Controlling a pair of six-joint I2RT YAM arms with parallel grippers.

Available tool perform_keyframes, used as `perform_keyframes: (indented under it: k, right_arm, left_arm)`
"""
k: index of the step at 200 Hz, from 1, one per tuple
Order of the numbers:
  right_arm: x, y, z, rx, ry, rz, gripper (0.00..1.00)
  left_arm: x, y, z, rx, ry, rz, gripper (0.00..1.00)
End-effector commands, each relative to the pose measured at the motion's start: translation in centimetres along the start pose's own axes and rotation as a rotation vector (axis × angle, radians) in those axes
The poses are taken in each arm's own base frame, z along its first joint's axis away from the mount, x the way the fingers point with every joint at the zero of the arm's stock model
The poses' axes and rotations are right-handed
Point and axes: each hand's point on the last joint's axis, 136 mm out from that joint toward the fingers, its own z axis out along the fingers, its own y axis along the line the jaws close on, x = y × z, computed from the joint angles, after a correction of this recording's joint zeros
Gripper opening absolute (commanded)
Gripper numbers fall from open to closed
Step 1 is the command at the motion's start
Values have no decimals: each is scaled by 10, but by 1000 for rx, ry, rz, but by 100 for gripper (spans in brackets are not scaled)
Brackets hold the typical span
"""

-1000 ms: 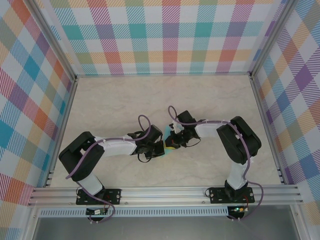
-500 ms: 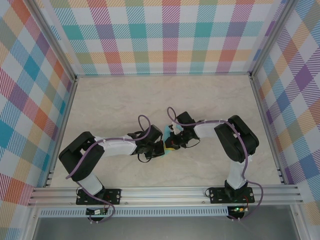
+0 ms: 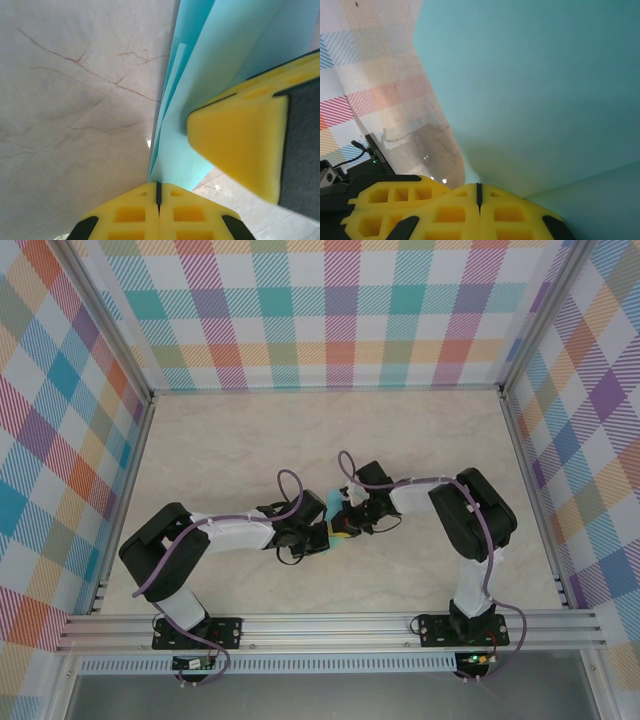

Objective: Fold a paper plane with a square sheet of paper (pick it up from the middle)
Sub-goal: Fourth fold the wing at the center of the table.

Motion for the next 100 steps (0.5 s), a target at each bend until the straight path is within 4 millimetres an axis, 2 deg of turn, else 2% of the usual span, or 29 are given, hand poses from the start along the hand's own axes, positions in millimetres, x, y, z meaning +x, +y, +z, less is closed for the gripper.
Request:
perform_keyframes:
  k: [1,40,100]
  right_arm:
    - [-51,-50,-18,143,-183,54,0]
    - [-77,-67,-42,179,-252,102,0]
    - [-113,-77,-68,199,-330,138,0]
  left_arm:
    - [60,82,8,-283,199,-37,0]
    - [62,80,11,-276,210,-34,0]
    - [63,80,12,-274,216,-28,0]
